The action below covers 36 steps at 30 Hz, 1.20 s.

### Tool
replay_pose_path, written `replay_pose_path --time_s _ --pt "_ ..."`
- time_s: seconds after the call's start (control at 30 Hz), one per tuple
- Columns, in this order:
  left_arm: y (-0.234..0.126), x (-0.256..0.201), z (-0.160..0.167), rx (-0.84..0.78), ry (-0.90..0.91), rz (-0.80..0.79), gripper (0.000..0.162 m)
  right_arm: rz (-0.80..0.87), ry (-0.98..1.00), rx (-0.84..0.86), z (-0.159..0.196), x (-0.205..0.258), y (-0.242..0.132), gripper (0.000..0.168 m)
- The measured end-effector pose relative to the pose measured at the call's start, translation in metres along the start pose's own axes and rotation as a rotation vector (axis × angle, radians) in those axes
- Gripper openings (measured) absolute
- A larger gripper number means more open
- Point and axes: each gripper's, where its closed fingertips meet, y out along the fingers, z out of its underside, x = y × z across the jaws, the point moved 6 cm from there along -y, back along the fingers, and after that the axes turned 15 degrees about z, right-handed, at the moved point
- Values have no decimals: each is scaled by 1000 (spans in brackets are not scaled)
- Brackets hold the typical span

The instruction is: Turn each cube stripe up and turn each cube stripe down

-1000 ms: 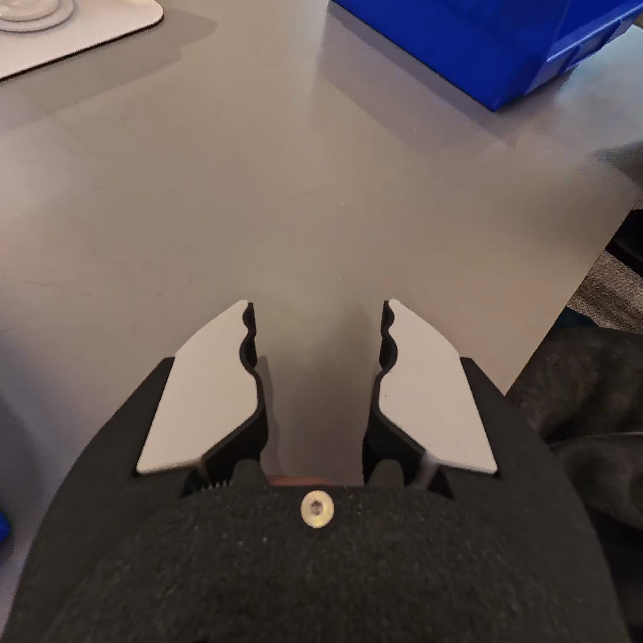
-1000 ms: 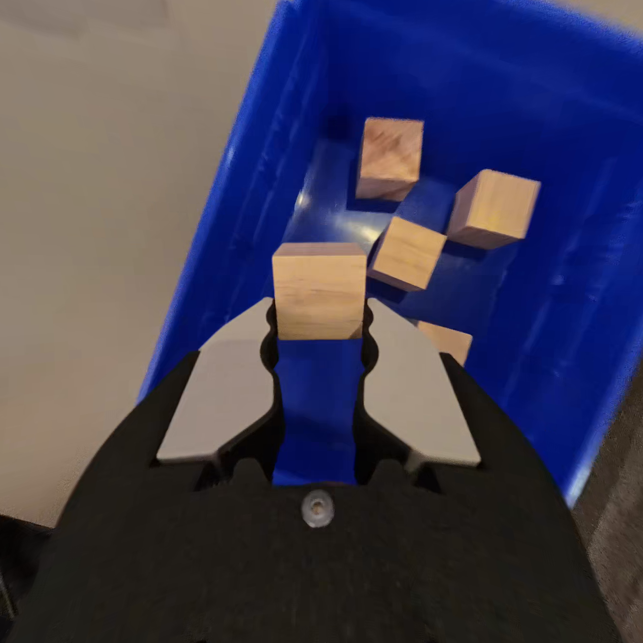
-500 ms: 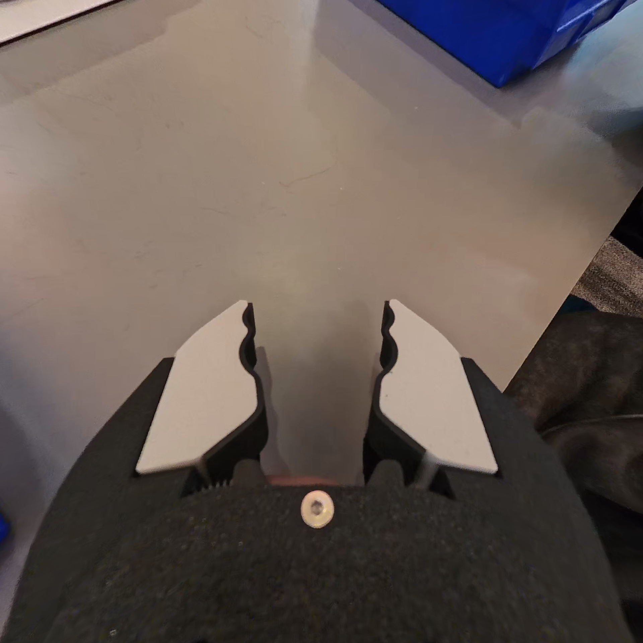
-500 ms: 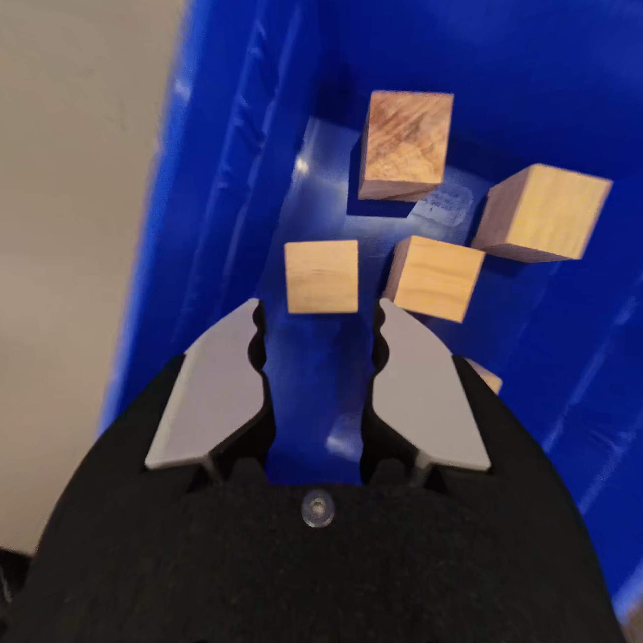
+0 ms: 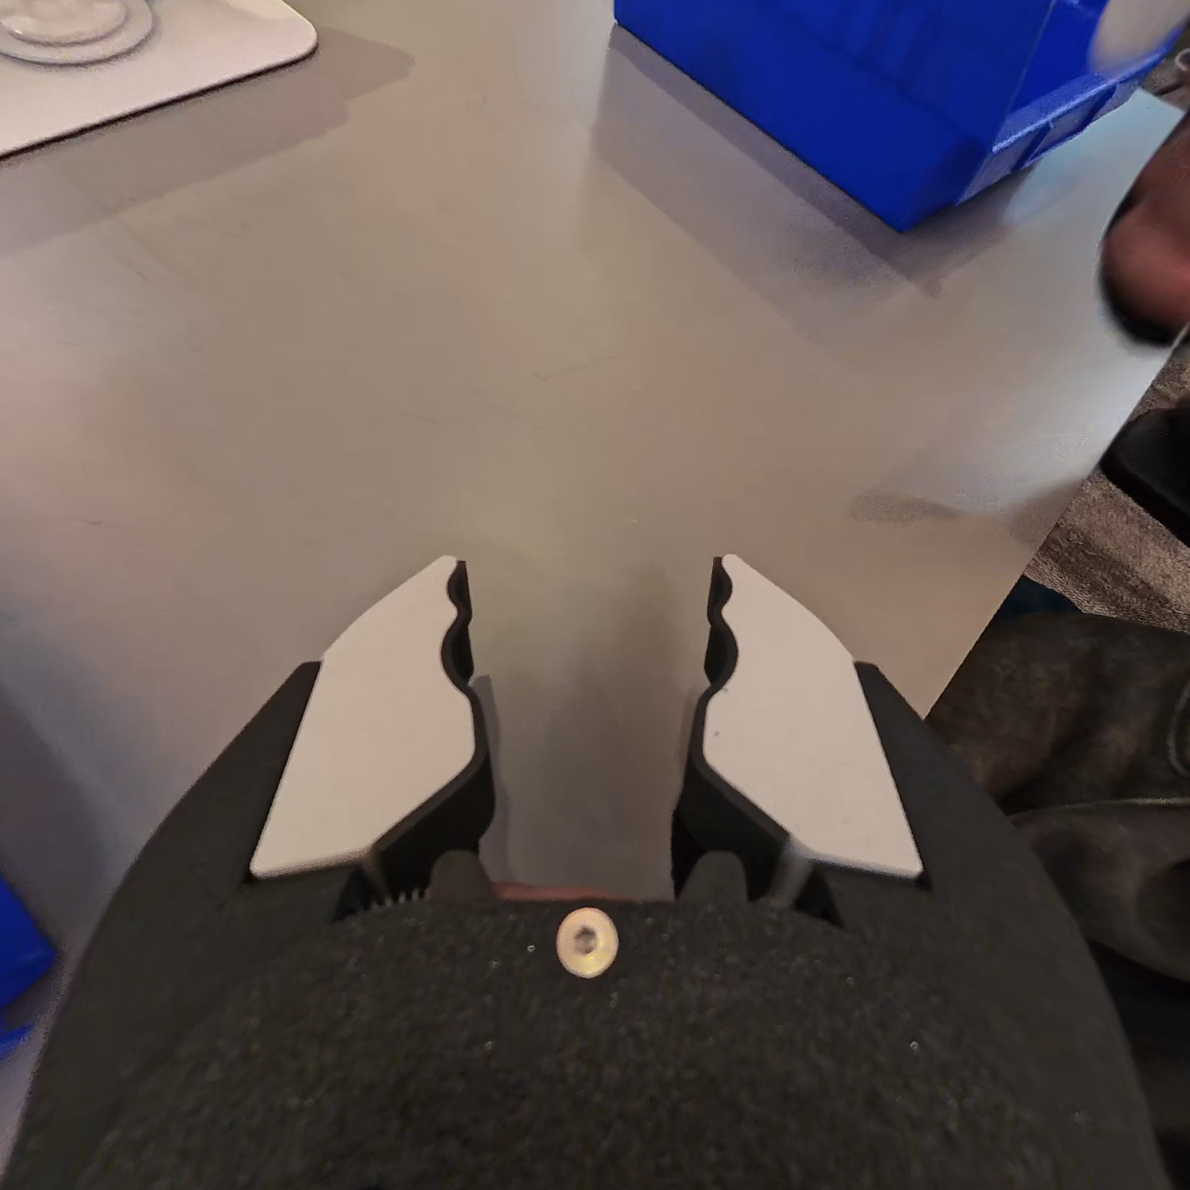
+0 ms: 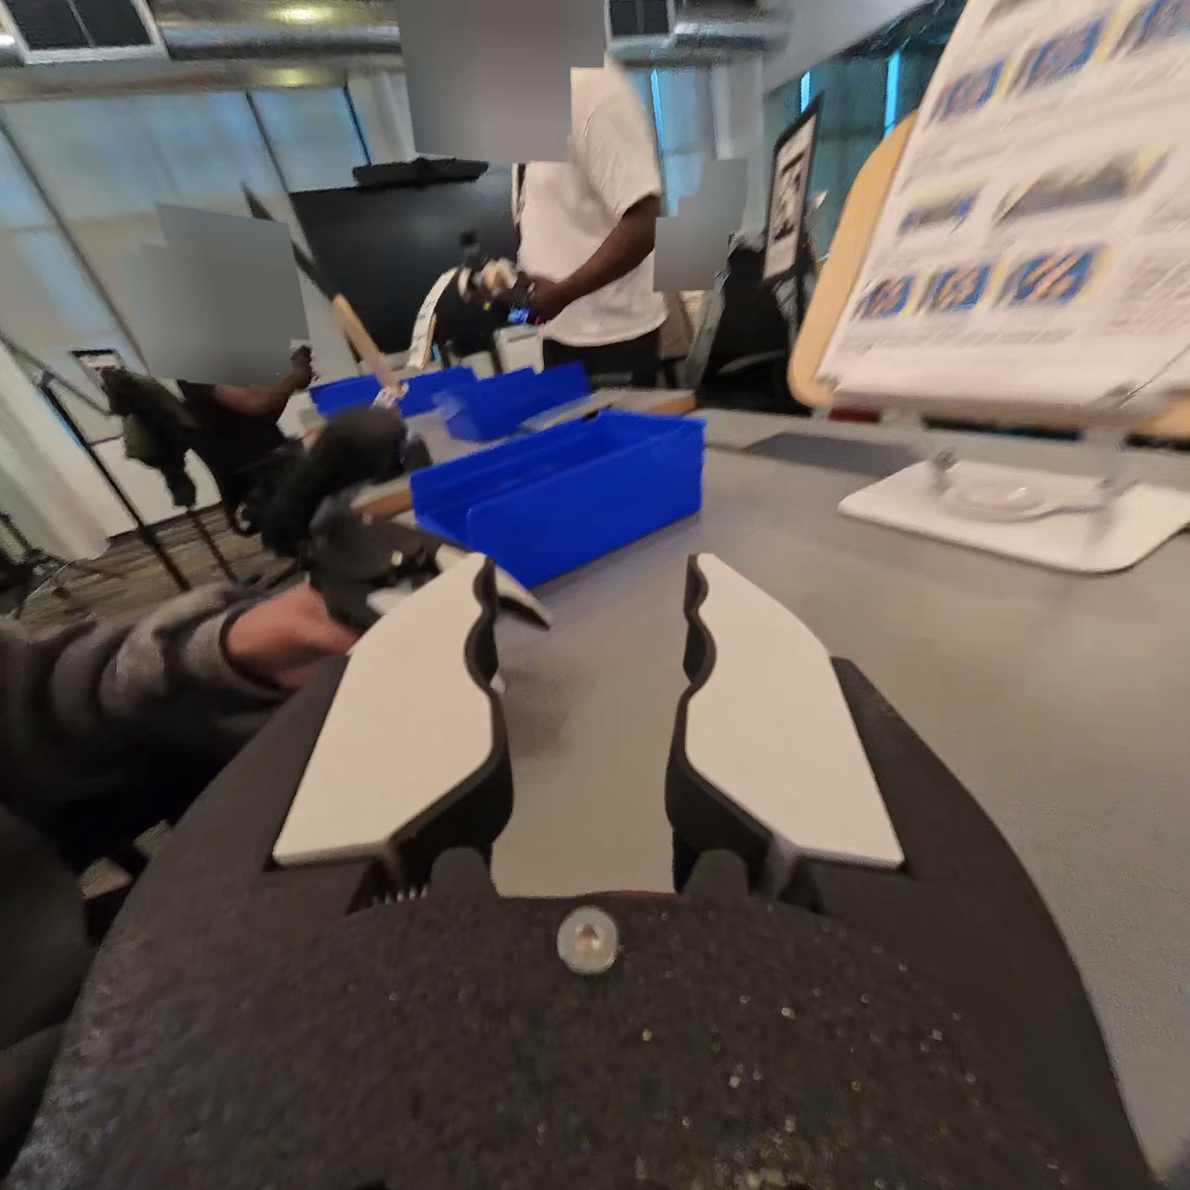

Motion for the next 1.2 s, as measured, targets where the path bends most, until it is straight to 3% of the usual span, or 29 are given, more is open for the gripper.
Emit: replay_pose_path --time_s 0.07,0.13,0.23,0.33,0.43,0.5,0.6,0.73,0.97,1.0,1.07,1.2 --pt "-7 1 -5 -13 -2 -2 70 -41 -45 129 29 13 9 59" --pt "-23 2 -16 -28 7 14 73 -28 -99 184 37 17 14 58" --pt "-77 23 -42 -43 82 -89 72 -57 -121 193 40 23 15 54" --pt "-145 83 -69 -76 0 -340 65 -50 -145 257 52 21 17 54" --pt "-174 167 -78 33 -223 -486 69 -51 -131 323 62 20 21 54" --pt "-169 224 -71 135 -415 -505 76 -67 -87 353 67 21 24 54" --pt "-148 286 -56 148 -693 -461 69 -104 -21 402 72 24 25 55" --pt "-125 323 -44 183 -889 -450 74 -130 -35 439 80 27 23 55" --pt "-101 353 -35 355 -973 -571 75 -162 -81 477 83 32 20 54" --pt "-101 355 -28 412 -982 -586 73 -173 -94 480 83 34 18 52" --pt "-100 354 -21 449 -995 -542 45 -162 -125 479 83 34 17 50" --pt "-123 351 -36 434 -877 -577 45 -159 -123 480 83 29 17 49"
